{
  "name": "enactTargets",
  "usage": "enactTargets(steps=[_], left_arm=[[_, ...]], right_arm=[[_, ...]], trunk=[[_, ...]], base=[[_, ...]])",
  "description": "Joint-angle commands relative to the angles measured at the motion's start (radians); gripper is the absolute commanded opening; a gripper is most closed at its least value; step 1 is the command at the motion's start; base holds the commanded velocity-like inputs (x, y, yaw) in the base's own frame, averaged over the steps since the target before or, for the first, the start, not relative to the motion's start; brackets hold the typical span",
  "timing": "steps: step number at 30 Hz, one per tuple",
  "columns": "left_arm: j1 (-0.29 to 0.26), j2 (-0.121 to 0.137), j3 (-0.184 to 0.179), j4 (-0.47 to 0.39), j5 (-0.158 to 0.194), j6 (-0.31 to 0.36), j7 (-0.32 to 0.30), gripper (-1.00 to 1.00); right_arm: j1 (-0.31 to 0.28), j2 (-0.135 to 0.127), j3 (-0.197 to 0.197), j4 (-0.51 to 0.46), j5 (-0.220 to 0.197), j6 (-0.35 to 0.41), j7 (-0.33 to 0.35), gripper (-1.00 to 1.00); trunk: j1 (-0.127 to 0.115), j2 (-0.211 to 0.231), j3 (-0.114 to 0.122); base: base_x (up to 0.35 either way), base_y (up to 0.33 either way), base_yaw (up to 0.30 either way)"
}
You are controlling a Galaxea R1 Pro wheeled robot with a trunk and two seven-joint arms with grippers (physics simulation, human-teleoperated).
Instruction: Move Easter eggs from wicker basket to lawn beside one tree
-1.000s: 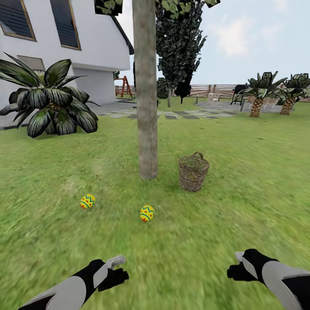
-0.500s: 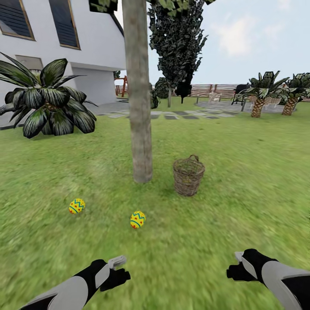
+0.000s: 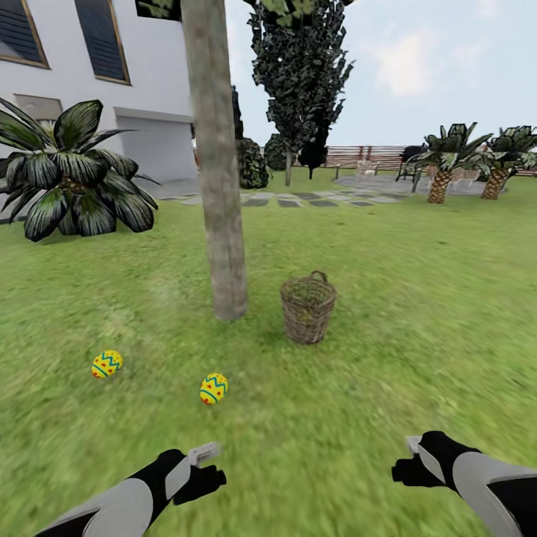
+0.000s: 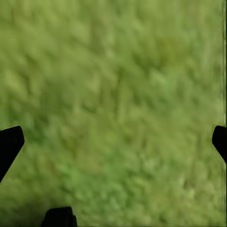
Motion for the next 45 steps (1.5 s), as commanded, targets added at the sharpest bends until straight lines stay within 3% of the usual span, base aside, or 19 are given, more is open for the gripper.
enactTargets(steps=[1,10,18,23,45], left_arm=[[0.0,0.0,0.003,-0.002,-0.002,0.006,-0.002,1.0],[0.0,0.0,0.003,-0.002,-0.003,0.007,-0.002,1.0],[0.0,-0.002,0.003,-0.002,-0.004,0.006,-0.002,1.0],[0.0,-0.004,0.003,-0.002,-0.004,0.007,-0.001,1.0],[0.0,-0.003,0.003,-0.002,-0.001,0.007,-0.002,1.0]], right_arm=[[-0.001,0.0,0.009,0.001,-0.009,0.002,0.004,1.0],[-0.001,0.0,0.01,0.011,-0.009,0.001,0.004,1.0],[-0.001,0.002,0.01,0.013,-0.008,-0.004,0.004,1.0],[-0.001,0.02,0.009,0.015,-0.008,-0.018,-0.001,1.0],[-0.001,0.022,0.009,0.015,-0.008,-0.019,-0.006,1.0]], trunk=[[0.0,0.0,-0.002],[0.0,0.0,-0.011],[0.0,0.0,-0.014],[0.0,0.0,-0.019],[0.0,0.0,-0.045]], base=[[0.109,-0.329,-0.226],[0.105,-0.329,-0.254],[0.097,-0.33,-0.028],[0.083,-0.332,0.168],[0.012,-0.334,0.222]])
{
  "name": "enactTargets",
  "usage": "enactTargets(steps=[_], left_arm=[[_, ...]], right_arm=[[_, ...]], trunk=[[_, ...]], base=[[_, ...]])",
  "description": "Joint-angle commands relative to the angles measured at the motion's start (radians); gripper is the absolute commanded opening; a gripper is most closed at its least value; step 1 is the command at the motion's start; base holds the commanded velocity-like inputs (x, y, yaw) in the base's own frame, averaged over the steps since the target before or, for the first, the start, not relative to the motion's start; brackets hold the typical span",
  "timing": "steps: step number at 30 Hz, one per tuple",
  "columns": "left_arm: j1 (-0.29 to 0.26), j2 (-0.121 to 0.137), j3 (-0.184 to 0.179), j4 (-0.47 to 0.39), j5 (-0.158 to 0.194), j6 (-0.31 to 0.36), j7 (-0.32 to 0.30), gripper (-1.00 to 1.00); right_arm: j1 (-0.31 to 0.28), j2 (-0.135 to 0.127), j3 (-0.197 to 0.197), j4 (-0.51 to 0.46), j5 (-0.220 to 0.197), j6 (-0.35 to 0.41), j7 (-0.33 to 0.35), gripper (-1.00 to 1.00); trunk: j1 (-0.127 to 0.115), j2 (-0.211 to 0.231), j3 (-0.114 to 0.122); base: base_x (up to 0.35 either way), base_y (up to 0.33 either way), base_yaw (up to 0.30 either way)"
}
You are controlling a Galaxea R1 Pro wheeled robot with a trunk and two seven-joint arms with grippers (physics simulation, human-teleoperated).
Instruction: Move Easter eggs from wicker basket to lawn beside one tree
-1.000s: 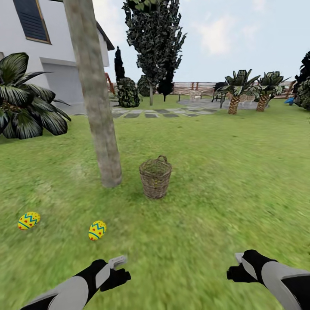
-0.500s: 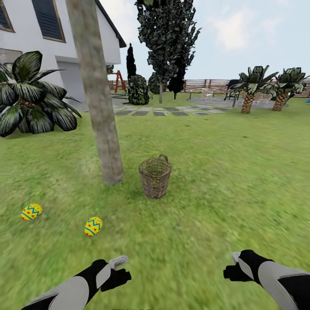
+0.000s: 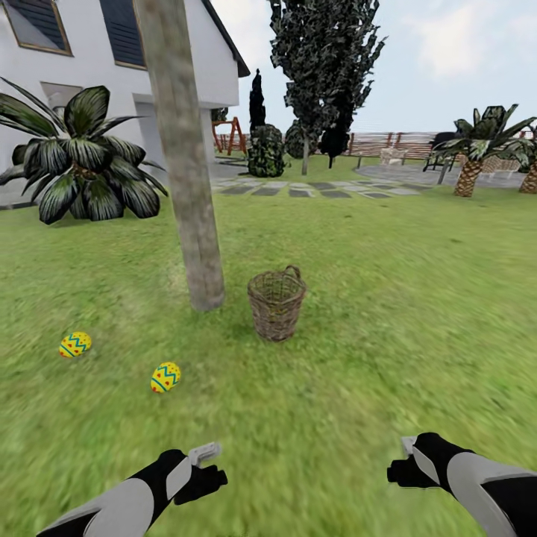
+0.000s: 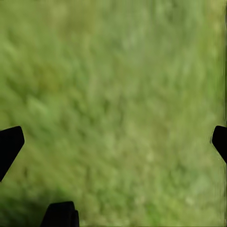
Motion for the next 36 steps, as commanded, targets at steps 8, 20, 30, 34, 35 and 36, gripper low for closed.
enactTargets(steps=[8,20,30,34,35,36], left_arm=[[0.0,0.0,0.003,-0.002,-0.001,0.006,-0.001,1.0],[0.0,0.0,0.003,-0.002,-0.001,0.006,-0.001,1.0],[0.0,0.0,0.003,-0.002,-0.003,0.006,-0.001,1.0],[0.0,0.0,0.003,-0.002,-0.004,0.006,-0.001,1.0],[0.0,0.0,0.003,-0.002,-0.004,0.006,-0.001,1.0],[0.0,0.0,0.003,-0.002,-0.004,0.006,-0.001,1.0]], right_arm=[[-0.001,0.0,0.009,0.001,-0.009,0.002,0.005,1.0],[-0.001,0.0,0.009,0.001,-0.01,0.002,0.004,1.0],[-0.001,0.0,0.009,0.001,-0.009,0.002,0.005,1.0],[-0.001,0.0,0.009,0.001,-0.009,0.002,0.004,1.0],[-0.001,0.0,0.009,0.001,-0.009,0.002,0.004,1.0],[-0.001,0.0,0.009,0.001,-0.009,0.002,0.004,1.0]], trunk=[[0.0,0.0,-0.008],[0.0,0.0,-0.019],[0.0,0.0,-0.027],[0.0,0.0,-0.03],[0.0,0.0,-0.031],[0.0,0.0,-0.032]], base=[[0.0,-0.336,0.247],[0.0,-0.336,0.248],[0.0,-0.336,0.258],[0.0,-0.337,0.264],[0.0,-0.337,0.265],[0.0,-0.337,0.265]])
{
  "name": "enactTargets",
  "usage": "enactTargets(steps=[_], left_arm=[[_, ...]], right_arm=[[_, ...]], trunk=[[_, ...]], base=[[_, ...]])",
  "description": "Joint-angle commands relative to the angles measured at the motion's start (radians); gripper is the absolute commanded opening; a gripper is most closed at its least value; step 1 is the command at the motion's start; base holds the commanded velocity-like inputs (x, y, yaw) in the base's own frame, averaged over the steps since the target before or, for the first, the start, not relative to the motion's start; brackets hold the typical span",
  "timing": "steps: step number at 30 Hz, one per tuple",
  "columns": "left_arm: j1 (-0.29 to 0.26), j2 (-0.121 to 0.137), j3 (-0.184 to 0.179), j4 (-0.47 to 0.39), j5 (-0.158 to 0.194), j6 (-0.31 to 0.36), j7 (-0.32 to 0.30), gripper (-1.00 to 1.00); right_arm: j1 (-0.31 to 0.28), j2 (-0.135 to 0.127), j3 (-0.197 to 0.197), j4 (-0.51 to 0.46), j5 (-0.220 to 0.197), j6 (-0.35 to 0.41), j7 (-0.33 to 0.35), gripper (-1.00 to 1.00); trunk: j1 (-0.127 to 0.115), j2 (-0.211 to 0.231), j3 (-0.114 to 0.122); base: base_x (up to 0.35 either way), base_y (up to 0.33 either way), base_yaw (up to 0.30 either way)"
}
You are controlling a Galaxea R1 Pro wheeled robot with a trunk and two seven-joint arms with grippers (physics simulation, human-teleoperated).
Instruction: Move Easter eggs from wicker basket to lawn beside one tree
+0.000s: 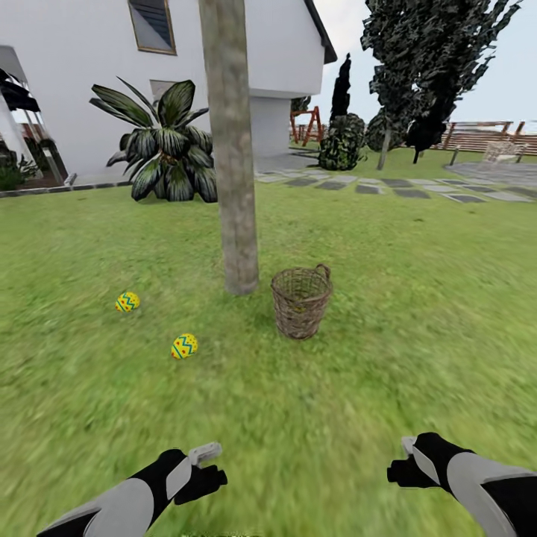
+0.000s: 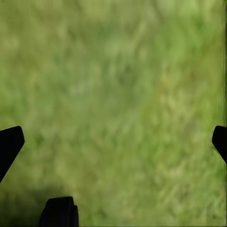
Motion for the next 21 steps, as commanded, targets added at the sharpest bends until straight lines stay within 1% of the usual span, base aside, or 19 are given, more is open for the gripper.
enactTargets(steps=[1,21], left_arm=[[0.0,0.0,0.003,-0.002,-0.002,0.006,-0.001,1.0],[0.0,0.004,0.003,-0.002,0.001,0.007,-0.001,1.0]], right_arm=[[-0.001,0.0,0.009,0.001,-0.009,0.002,0.005,1.0],[-0.001,0.0,0.009,0.001,-0.011,0.002,0.005,1.0]], trunk=[[0.0,0.0,-0.002],[0.0,0.0,-0.016]], base=[[0.0,-0.337,0.265],[0.0,-0.336,0.265]])
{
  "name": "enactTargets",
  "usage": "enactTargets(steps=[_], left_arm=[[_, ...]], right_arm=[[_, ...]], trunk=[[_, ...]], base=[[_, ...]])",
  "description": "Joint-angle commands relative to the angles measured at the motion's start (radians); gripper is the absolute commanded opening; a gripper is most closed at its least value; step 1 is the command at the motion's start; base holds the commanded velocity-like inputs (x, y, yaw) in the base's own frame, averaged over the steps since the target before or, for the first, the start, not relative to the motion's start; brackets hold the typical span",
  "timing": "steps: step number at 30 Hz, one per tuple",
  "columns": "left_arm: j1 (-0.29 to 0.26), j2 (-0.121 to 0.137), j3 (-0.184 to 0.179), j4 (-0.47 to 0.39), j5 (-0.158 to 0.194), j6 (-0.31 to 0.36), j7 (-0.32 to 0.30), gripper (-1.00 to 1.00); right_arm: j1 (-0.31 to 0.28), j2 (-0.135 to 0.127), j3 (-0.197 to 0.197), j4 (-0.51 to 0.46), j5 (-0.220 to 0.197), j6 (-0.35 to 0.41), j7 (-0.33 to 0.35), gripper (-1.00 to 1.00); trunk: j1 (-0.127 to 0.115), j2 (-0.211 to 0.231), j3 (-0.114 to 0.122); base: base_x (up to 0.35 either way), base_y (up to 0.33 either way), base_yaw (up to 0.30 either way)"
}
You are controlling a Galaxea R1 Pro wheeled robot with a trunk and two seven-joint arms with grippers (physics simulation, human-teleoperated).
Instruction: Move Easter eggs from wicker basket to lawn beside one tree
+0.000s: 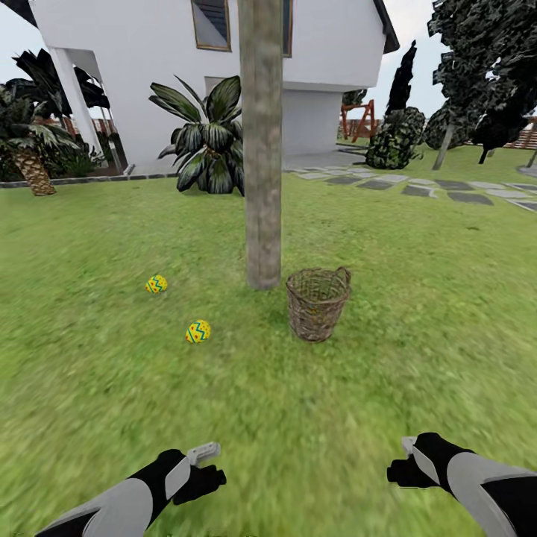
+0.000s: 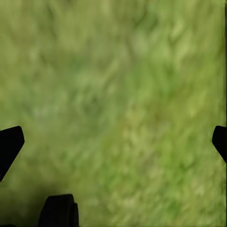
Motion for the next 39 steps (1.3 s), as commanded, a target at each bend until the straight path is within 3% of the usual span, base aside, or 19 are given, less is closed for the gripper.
enactTargets(steps=[1,22,39], left_arm=[[0.0,0.0,0.003,-0.002,-0.002,0.007,-0.001,1.0],[0.0,0.0,0.003,-0.002,-0.001,0.006,-0.001,1.0],[0.0,-0.001,0.003,-0.002,-0.001,0.007,-0.001,1.0]], right_arm=[[-0.001,-0.001,0.009,0.001,-0.01,0.002,0.005,1.0],[-0.001,-0.002,0.009,0.001,-0.01,0.002,0.005,1.0],[-0.001,-0.009,0.009,0.001,-0.011,0.002,0.005,1.0]], trunk=[[0.0,0.0,-0.002],[0.0,0.0,-0.015],[0.0,0.0,-0.015]], base=[[0.0,-0.336,0.266],[0.0,-0.336,0.26],[0.0,-0.336,0.014]])
